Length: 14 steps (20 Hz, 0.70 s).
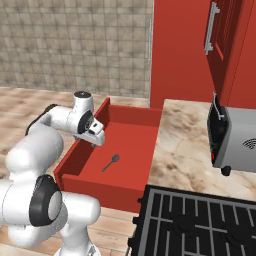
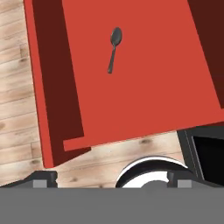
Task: Pick up the metallic utensils from the counter and place them in the open drawer. Make sure not to pick up any wooden utensils.
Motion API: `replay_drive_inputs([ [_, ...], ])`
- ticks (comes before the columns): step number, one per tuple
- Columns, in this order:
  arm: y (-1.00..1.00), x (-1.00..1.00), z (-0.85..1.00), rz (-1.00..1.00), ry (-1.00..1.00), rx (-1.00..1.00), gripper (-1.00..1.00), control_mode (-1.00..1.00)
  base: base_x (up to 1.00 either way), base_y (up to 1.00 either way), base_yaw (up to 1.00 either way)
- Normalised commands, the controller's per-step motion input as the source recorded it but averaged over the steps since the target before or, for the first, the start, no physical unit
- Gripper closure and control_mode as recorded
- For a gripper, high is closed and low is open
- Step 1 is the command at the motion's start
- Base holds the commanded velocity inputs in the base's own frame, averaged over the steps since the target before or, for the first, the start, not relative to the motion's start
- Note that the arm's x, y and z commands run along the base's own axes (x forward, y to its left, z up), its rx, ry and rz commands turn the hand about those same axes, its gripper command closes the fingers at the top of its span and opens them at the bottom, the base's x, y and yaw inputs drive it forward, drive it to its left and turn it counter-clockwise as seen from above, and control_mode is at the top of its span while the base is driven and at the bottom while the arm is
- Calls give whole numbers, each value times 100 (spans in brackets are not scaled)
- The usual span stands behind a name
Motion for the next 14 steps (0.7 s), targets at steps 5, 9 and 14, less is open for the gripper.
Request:
replay_drive_inputs([
  [5,-7,-93,65,0,-18,0,-100,-100,0,0,0],
  [9,-3,-81,91,0,-12,0,-100,-100,0,0,0],
  [14,-2,-76,76,0,-11,-3,-100,-100,0,0,0],
])
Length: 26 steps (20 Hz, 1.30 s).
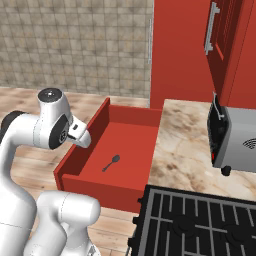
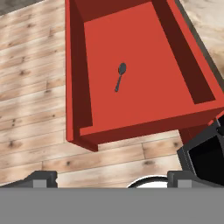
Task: Pick up the metallic utensils from the counter and place them in the open drawer. Make sure not to pick up any wooden utensils.
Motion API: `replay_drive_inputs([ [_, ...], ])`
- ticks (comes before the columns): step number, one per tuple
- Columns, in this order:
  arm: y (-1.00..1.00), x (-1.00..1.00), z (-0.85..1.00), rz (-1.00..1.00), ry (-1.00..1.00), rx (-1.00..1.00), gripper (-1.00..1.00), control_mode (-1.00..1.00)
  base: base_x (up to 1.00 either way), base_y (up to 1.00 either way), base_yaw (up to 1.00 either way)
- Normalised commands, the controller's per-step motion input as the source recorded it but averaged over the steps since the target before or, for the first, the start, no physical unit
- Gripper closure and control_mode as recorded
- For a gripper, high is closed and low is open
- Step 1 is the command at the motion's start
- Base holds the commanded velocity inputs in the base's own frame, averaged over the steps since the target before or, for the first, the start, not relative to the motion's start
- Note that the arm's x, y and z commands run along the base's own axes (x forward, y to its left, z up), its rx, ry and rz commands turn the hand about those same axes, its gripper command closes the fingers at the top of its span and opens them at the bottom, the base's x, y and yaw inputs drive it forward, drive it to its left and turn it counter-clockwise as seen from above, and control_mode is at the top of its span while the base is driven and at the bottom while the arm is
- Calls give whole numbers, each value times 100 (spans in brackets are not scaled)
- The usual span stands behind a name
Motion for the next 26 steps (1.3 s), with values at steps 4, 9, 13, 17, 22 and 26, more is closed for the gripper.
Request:
replay_drive_inputs([
  [4,0,-59,50,-1,-17,-6,-100,-100,0,0,0],
  [9,0,-68,66,-4,-24,-4,-100,-100,0,0,0],
  [13,-1,-39,56,-1,-13,0,-100,-100,0,0,0],
  [17,0,-36,38,0,-9,0,-100,-100,0,0,0],
  [22,5,-41,39,0,-14,-1,-100,-100,0,0,0],
  [26,8,-62,46,0,-19,0,-100,-100,0,0,0],
])
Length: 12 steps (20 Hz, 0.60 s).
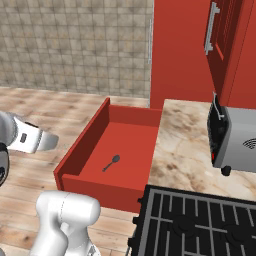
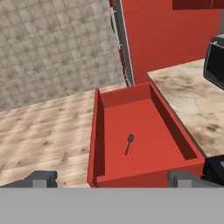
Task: Pick up the metallic utensils from the counter and place them in the open drawer. Make sure not to pick up any wooden utensils.
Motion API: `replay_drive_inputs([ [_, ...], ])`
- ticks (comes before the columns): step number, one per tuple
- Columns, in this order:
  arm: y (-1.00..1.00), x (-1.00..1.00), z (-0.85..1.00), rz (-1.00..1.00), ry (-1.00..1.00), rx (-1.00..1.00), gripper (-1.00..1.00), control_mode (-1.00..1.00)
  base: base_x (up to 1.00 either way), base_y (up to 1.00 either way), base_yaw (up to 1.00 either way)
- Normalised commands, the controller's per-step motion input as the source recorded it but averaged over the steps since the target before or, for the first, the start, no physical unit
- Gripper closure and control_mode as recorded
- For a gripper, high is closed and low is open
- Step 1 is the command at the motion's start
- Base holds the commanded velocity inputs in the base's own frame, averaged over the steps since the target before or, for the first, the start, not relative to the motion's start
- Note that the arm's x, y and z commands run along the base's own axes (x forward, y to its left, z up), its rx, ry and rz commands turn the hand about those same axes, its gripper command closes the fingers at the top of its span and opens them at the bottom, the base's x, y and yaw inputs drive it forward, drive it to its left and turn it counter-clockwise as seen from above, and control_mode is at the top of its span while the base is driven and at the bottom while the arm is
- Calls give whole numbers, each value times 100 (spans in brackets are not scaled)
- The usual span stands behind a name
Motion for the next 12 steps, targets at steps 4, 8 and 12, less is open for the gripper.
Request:
replay_drive_inputs([
  [4,0,0,0,0,0,0,-100,100,-64,53,0],
  [8,0,0,0,0,0,0,-100,100,-64,97,1],
  [12,0,0,0,0,0,0,-100,100,-58,100,4],
])
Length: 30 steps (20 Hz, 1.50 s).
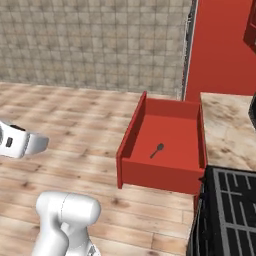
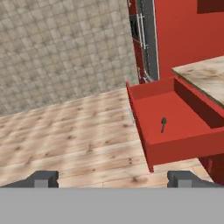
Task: Pick up the metallic utensils from the counter and place them in the open drawer. Make sure not to pick up any wooden utensils.
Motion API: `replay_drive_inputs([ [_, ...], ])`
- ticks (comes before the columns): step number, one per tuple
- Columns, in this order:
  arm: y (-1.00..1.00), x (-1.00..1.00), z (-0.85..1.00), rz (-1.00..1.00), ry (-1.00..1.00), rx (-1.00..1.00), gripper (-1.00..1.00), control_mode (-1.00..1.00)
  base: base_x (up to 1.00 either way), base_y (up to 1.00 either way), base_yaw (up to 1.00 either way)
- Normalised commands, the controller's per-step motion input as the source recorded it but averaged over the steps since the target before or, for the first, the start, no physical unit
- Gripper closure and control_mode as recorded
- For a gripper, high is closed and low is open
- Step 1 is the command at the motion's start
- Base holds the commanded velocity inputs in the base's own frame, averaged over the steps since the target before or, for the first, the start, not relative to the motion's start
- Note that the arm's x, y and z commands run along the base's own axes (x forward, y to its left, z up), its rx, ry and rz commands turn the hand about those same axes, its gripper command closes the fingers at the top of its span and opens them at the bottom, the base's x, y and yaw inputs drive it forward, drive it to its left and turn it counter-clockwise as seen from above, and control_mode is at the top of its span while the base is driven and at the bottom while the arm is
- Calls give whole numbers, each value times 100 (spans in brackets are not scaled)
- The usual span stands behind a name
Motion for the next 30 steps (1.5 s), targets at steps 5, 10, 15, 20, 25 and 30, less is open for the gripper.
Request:
replay_drive_inputs([
  [5,0,0,0,0,0,0,-100,100,-11,100,14],
  [10,0,0,0,0,0,0,-100,100,40,100,14],
  [15,0,0,0,0,0,0,-100,100,100,100,5],
  [20,0,0,0,0,0,0,-100,100,100,71,8],
  [25,0,0,0,0,0,0,-100,100,100,37,12],
  [30,0,0,0,0,0,0,-100,100,100,9,13],
])
